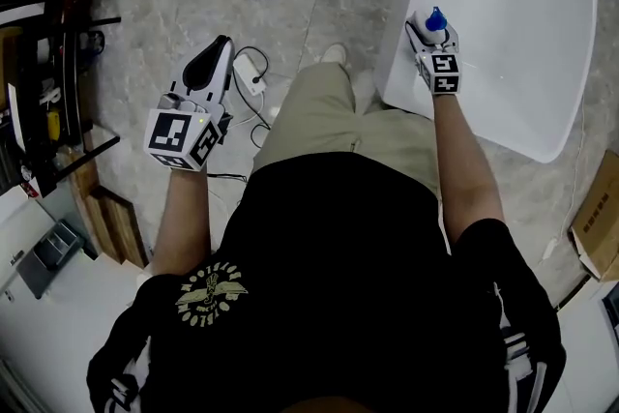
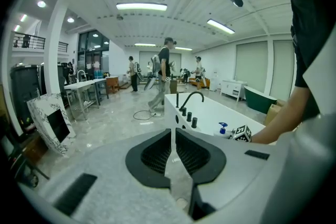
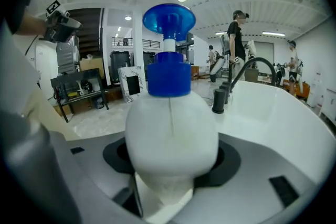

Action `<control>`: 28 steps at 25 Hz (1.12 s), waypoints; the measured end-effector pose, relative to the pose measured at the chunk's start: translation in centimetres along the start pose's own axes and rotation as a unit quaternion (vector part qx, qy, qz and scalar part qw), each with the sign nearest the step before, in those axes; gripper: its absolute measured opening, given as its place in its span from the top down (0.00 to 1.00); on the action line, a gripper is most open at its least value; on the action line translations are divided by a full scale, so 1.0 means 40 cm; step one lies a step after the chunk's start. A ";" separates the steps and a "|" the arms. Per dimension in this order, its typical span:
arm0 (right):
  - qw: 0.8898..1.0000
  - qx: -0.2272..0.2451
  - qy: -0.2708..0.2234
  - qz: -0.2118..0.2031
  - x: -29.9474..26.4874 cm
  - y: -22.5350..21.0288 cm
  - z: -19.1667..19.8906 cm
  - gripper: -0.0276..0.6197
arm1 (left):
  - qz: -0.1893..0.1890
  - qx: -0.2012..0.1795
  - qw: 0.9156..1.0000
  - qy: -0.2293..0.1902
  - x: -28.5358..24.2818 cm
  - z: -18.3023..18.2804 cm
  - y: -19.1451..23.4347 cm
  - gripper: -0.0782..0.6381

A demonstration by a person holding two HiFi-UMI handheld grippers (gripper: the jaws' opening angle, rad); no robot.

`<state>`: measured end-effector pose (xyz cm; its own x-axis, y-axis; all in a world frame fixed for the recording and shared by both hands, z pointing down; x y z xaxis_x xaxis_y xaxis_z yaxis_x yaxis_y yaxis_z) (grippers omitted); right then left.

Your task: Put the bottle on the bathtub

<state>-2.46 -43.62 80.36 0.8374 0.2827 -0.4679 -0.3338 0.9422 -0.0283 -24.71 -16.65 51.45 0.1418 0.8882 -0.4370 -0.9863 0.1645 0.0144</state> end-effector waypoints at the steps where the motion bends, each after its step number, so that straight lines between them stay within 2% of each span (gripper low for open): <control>1: 1.000 0.001 0.006 -0.002 0.002 0.004 0.005 0.55 | 0.001 0.000 1.000 -0.001 -0.001 -0.004 -0.001 0.85; 7: 0.999 0.002 0.039 -0.022 0.018 0.011 0.019 0.55 | 0.014 0.005 1.000 -0.004 -0.022 -0.035 -0.023 0.85; 14: 0.997 0.004 0.074 -0.026 0.078 0.004 0.010 0.55 | 0.028 0.013 0.999 -0.014 -0.042 -0.104 -0.038 0.85; 22: 0.995 0.001 0.098 -0.031 0.188 0.018 -0.052 0.54 | 0.077 0.002 0.996 -0.044 -0.118 -0.244 -0.077 0.85; 25: 0.997 -0.013 0.080 -0.007 0.244 0.010 -0.110 0.54 | 0.101 -0.005 0.993 -0.067 -0.162 -0.318 -0.075 0.85; 28: 0.999 -0.027 0.031 0.023 0.314 -0.017 -0.210 0.54 | 0.134 -0.018 0.987 -0.086 -0.219 -0.391 -0.103 0.85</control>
<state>4.65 -42.22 67.07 0.7930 0.3127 -0.5229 -0.3957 0.9169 -0.0518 -23.22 -31.84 41.15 -0.1156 0.9580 -0.2623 -0.9922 -0.0990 0.0759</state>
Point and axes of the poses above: the fingertips, and each gripper's own axes: x backward along the fingers, y to its left, z out of its underside, the point moved 1 cm from there along x, backward along the fingers, and after that the axes turned 3 degrees about -y, right-handed, at the moved point
